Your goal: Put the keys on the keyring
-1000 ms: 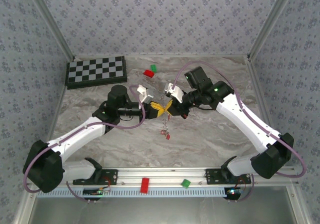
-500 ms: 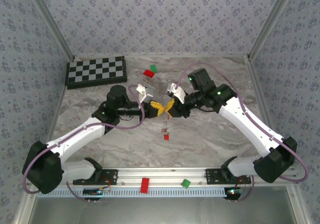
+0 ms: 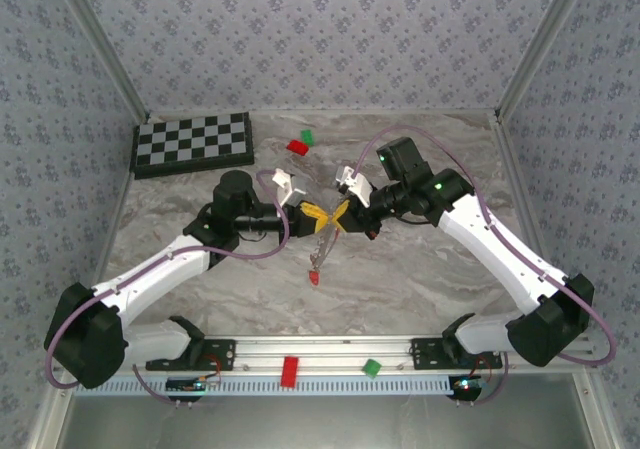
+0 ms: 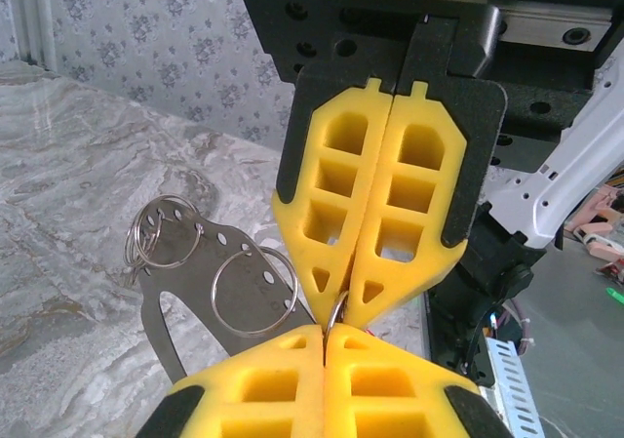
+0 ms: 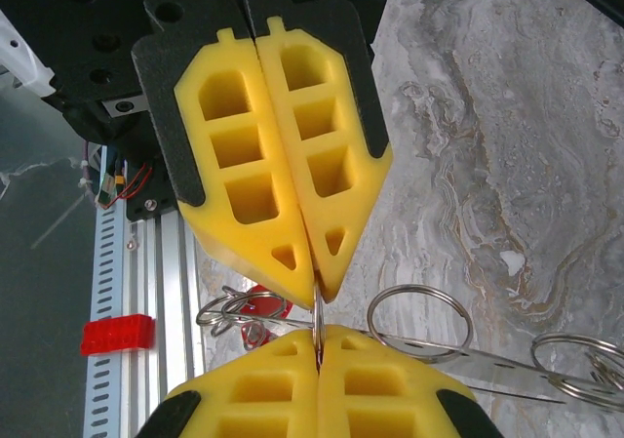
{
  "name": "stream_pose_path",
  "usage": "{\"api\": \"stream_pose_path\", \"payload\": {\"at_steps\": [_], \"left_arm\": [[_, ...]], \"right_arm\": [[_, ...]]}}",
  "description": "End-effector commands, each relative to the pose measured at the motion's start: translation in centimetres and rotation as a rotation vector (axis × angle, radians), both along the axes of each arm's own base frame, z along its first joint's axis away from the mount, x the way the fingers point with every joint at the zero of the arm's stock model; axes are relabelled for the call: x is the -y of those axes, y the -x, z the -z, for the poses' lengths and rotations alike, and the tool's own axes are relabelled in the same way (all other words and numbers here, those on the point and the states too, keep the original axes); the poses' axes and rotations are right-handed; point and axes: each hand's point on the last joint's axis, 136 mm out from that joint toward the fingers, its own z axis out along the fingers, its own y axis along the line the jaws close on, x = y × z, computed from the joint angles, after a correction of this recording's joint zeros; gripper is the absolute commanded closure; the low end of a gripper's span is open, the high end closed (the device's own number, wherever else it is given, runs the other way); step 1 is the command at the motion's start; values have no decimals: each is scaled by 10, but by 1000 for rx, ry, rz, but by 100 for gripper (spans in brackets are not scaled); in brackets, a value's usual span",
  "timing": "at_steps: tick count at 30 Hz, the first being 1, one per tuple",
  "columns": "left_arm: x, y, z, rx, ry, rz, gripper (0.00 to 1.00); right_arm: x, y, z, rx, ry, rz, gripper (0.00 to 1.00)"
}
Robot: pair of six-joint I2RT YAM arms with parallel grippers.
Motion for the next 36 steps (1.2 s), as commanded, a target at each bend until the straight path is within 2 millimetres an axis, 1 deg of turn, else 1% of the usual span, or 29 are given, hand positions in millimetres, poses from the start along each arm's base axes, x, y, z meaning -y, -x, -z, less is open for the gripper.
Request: {"api": "stream_pose_path", "payload": {"at_steps": [1,7,12,17,18,19,21,26,29,31,32,36], "left_arm": [[3,5,-15,46,36,42,87],[6,6,-15,44,36,51,84],[10,8,-11,37,23,69,82],[12,9,-6,24,5,83,83],[12,9,-6,22,6,83,84],[13,8,-7,24,11,80,87],[13,8,-8,26,19,77,99],[11,6,-10,33,26,54,100],[10,4,-12,44,40,30,100],[8,3,-17,52,59,20,100],[7,3,-18,55,65,13,100],[5,5,-27,64,101,8,100]], "right_arm": [[-2,6,-6,-12,-23,-20,100],[-5,7,-7,-15,-19,-36,100],[-5,7,-8,-9,-18,-35,100],[-5,7,-8,-6,-20,-35,100],[-5,8,-7,-10,-19,-36,100],[-5,8,-7,-11,-19,-35,100],[-5,8,-7,-13,-18,-37,100],[-3,6,-4,-4,-9,-26,100],[0,9,-4,-11,-13,-25,92],[4,7,-4,-9,-19,3,79],[7,6,-5,-6,-27,18,77],[17,5,-6,-5,-116,84,76]]}}
